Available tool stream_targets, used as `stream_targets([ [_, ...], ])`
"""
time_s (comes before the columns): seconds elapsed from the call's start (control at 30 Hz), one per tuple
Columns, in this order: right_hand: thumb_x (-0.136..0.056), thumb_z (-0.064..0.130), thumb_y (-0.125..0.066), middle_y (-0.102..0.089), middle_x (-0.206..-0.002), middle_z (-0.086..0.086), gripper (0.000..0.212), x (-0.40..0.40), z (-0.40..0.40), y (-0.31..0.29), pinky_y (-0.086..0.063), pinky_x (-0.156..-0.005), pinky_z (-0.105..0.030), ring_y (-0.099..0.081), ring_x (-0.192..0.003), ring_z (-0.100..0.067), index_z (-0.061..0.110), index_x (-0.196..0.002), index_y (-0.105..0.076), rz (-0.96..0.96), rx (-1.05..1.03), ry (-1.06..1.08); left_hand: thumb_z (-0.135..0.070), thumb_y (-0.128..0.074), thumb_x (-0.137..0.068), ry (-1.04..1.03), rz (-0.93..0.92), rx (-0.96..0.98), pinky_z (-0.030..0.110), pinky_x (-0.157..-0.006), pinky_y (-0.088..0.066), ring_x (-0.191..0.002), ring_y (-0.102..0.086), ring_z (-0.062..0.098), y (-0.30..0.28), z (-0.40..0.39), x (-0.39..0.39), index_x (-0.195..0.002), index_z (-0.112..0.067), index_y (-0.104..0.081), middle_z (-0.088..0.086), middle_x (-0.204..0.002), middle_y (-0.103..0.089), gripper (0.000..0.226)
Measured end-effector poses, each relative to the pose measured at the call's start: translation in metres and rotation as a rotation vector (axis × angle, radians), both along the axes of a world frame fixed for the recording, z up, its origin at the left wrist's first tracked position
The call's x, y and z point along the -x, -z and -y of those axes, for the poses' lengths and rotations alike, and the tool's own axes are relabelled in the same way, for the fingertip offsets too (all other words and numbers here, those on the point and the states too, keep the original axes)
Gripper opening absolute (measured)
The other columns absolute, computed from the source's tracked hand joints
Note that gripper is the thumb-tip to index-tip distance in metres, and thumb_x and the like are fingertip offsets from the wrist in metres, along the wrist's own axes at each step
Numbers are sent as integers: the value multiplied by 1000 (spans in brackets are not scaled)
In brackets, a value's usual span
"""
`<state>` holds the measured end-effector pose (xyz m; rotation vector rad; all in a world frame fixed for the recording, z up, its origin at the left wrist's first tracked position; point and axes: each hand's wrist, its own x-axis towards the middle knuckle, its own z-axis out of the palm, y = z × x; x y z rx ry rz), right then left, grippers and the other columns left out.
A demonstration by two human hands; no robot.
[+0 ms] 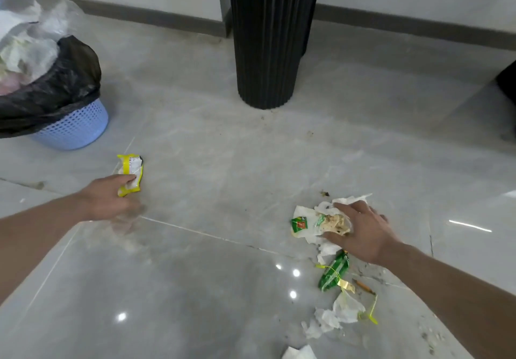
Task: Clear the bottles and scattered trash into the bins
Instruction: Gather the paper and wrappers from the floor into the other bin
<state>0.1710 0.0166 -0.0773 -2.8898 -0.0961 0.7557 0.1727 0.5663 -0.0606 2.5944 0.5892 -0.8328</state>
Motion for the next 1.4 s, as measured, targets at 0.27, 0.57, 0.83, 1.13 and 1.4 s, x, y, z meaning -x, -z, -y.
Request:
stream_targets([
  [0.27, -63, 89, -58, -46, -139, 1, 98, 16, -53, -3, -31, -112, -45, -46, -129, -26, 35, -143, -43, 44, 30, 34, -46, -76, -49, 229, 19, -127, 40, -110, -38, -129, -44, 40, 15, 23, 64, -155, -22, -35, 3, -156, -32, 116],
  [0.57, -78, 15, -64, -65, -100, 0, 29, 36, -44, 0, -54, -72, -35, -65, -90, -26, 26, -104, -65, 7, -217, 161, 3, -59, -76, 273, 259, -146, 37, -88, -49, -110, -63, 32, 29, 55, 85, -126, -23, -64, -1, -135, -56, 56],
  [0.83, -81, 21, -73, -65, -100, 6, 21, 31, 7, -49, -44, -66, -27, -62, -84, -20, 30, -98, -65, 78, -220, 71, -6, -65, -87, 206, 501, -55, 33, -76, -51, -85, -70, 27, -12, 108, 82, -95, -26, -76, -2, -86, -75, 24],
  [1.13, -77, 31, -75, -63, -107, 12, 33, 87, 46, -61, -41, -72, -26, -62, -95, -16, 33, -109, -65, 61, -219, 54, -10, -75, -81, 174, 499, -20, 35, -87, -50, -93, -65, 29, -11, 134, 66, -118, -21, -67, 7, -111, -68, 39],
  [1.4, -82, 34, -75, -56, -124, 13, 50, 137, 31, -10, -44, -101, -30, -58, -114, -13, 35, -128, -56, -30, -85, -164, -60, -79, -64, 179, 148, -120, 37, -118, -20, -153, -10, 24, 27, 120, 52, -141, -35, -38, 14, -160, -18, 91],
])
